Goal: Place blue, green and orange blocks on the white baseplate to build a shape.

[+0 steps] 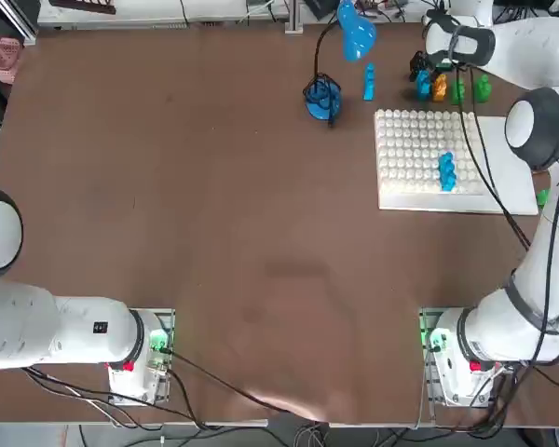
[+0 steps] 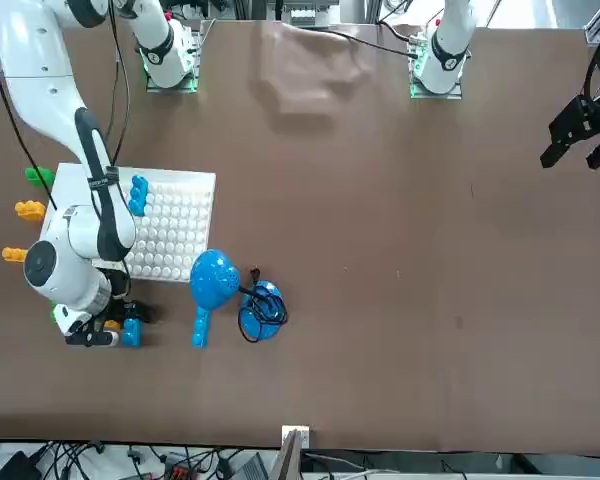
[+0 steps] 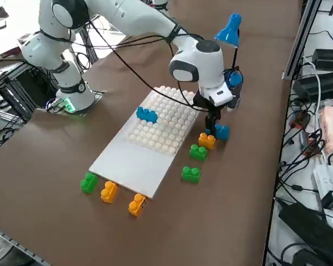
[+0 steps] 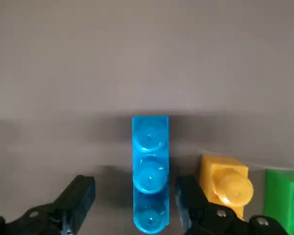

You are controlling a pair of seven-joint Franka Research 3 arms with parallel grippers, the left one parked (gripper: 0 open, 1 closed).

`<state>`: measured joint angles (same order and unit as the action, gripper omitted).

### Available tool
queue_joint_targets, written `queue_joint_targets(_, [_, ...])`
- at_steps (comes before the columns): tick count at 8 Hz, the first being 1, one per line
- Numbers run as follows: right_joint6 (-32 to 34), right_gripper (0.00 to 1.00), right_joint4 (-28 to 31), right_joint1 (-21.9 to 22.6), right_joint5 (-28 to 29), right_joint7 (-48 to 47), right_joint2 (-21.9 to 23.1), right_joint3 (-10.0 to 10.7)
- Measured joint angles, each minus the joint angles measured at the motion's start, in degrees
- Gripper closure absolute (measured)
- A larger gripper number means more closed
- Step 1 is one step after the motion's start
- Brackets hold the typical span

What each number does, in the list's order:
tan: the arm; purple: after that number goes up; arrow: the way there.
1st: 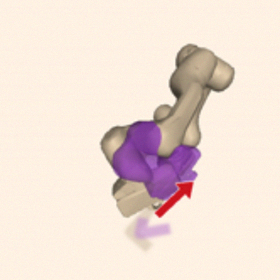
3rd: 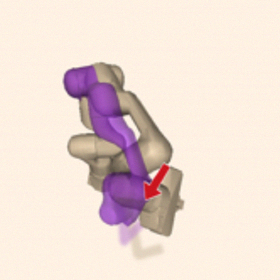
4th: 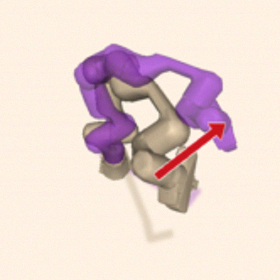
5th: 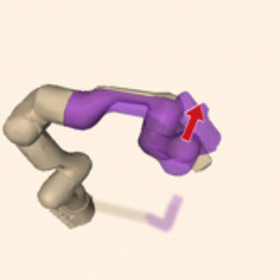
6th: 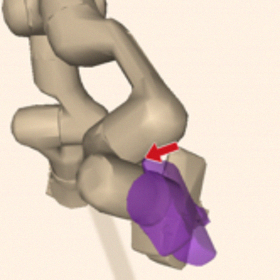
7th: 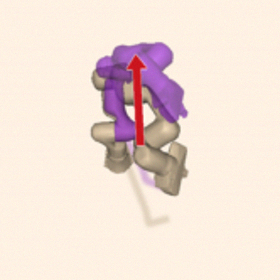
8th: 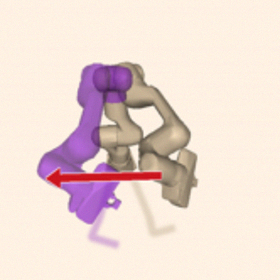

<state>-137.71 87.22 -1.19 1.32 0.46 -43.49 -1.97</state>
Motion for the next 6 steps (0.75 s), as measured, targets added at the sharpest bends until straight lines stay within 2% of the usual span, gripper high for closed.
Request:
queue_joint_targets(4, [0.0,0.04,-0.2,0.0,0.0,0.0,-0.6,0.5])
queue_joint_targets(5, [0.0,0.08,-0.2,-0.1,0.0,0.0,-0.6,0.6])
queue_joint_targets(6, [0.0,0.19,-0.2,-0.1,0.0,0.0,-0.6,0.6])
